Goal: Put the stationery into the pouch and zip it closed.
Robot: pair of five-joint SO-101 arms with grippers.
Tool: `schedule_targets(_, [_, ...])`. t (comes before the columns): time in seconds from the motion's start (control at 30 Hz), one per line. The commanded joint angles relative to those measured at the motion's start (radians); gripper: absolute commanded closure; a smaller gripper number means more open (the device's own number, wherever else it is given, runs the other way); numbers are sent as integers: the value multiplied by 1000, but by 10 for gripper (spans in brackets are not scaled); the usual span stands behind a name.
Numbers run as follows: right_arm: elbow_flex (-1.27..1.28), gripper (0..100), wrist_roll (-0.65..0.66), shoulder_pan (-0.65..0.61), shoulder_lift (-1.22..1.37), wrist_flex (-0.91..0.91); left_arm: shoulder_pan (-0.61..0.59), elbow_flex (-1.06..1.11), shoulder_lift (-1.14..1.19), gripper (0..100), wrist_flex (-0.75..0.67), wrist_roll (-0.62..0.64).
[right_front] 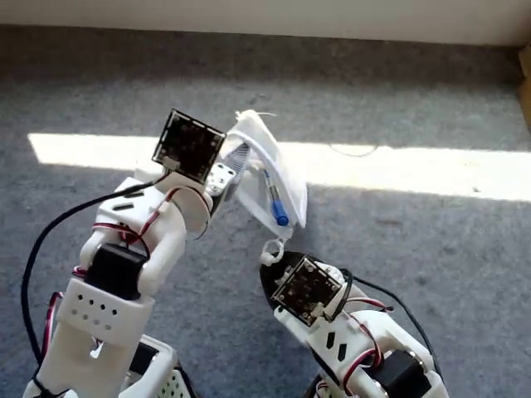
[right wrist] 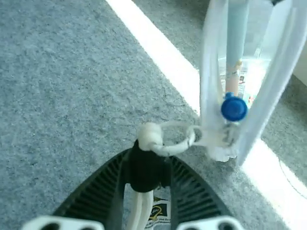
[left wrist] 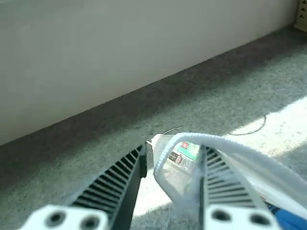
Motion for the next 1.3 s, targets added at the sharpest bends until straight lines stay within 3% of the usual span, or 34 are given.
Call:
schedule_targets(0.0, [-7, 994, 6, 8, -7, -8, -62, -177, -7, 820, 60, -9])
schedule_targets(0.3, [1, 994, 6, 10, -7, -18, 94, -222, 122, 822, 66, -97])
schedule_targets(0.47, [2, 994, 5, 15, -7, -16, 79, -325, 251, 822, 78, -94])
schedule_targets(0.87, [-7, 994, -43, 117, -5, -130, -110, -657, 249, 819, 655, -40])
schedule_targets(1.1, [-35, 994, -35, 189, 77, -278, -185, -661, 249, 820, 801, -41])
schedule_targets(1.27, [-197, 994, -35, 196, 291, -329, -183, -653, 179, 822, 842, -41])
